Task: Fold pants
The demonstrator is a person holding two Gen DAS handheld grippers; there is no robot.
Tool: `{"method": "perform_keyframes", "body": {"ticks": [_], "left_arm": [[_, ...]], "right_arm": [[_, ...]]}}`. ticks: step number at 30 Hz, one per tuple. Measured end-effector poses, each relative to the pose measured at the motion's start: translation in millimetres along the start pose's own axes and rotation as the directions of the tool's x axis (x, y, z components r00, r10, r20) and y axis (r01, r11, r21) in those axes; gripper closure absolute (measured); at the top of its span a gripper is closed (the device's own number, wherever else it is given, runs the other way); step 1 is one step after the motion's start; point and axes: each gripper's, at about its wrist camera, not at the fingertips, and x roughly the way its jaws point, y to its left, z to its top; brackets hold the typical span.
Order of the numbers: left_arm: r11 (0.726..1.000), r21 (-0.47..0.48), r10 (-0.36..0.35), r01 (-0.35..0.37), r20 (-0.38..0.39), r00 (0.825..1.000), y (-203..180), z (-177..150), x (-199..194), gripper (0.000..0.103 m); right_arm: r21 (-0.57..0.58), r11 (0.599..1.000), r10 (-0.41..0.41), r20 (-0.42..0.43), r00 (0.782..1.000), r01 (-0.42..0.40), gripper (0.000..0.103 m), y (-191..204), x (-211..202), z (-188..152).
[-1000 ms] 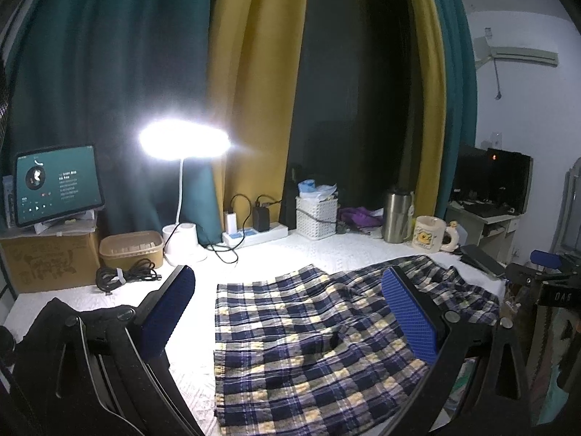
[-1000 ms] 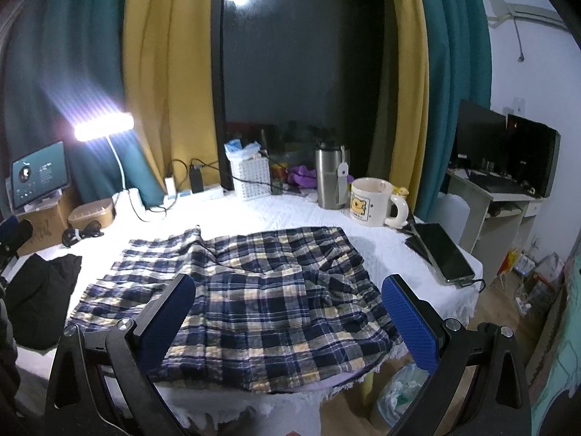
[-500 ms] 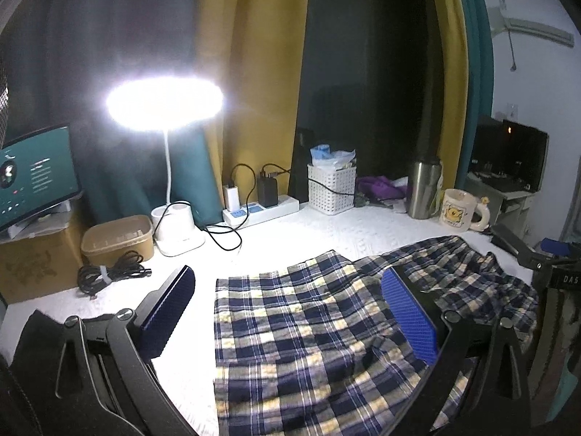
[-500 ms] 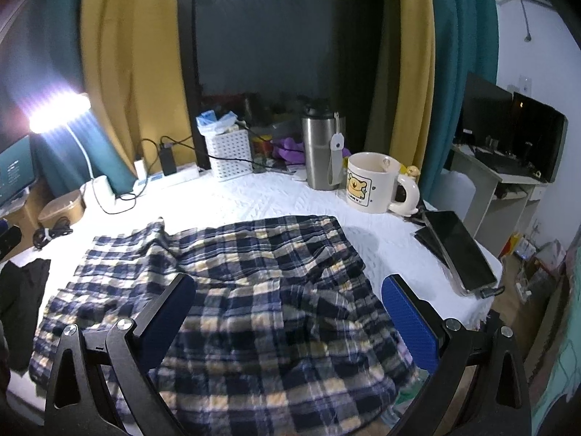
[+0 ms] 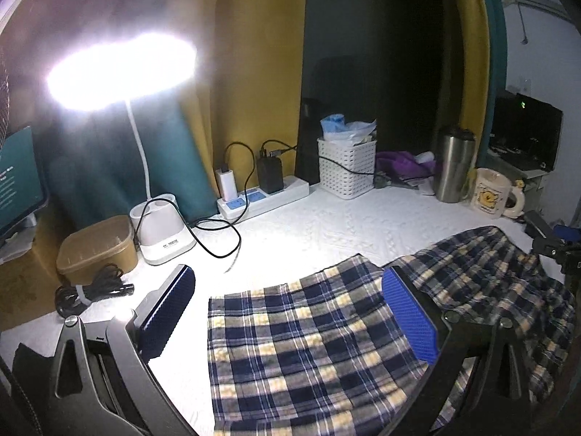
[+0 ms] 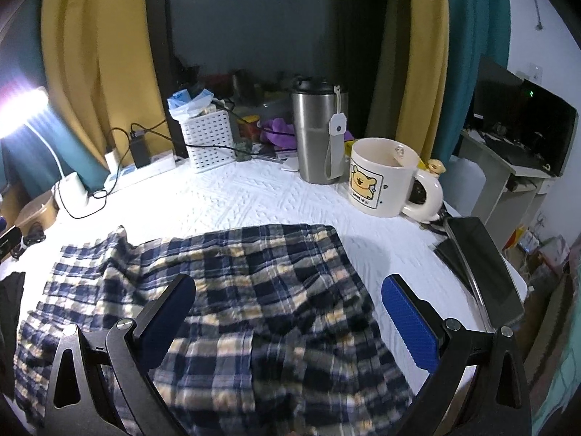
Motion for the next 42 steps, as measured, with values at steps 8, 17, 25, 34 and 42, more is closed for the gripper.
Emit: {"method": "perform_keyframes", "body": {"ticks": [8, 17, 25, 34, 42], "left_arm": [[0.999, -0.022, 0.031, -0.033, -0.108, 0.994, 36, -3, 57, 0.002], [0.995, -0.102, -0.027, -0.002, -0.285, 0.958, 89, -24, 114, 0.002], [0.994, -0.081, -0.095, 0.068, -0.403, 0.91, 88, -39, 139, 0.017], [0.998, -0.004, -0.06, 0.062, -0.347, 0.936, 66, -38, 117, 0.1], [0.999, -0.02, -0.037, 0.034, -0.231, 0.972, 82, -22, 108, 0.099]], "right_arm": [[0.006, 1.0, 0.007, -0.059, 0.998, -0.007, 0.0, -21, 53, 19], [0.062, 0.994, 0.104, -0.171, 0.98, -0.094, 0.018, -54, 130, 37], [-0.026, 0.992, 0.114, -0.204, 0.972, -0.122, 0.074, -29, 154, 30], [-0.09, 0.995, -0.052, -0.045, 0.998, 0.048, 0.077, -13, 123, 50], [-0.088, 0.992, -0.083, 0.034, 0.996, 0.086, 0.077, -12, 112, 75]]}}
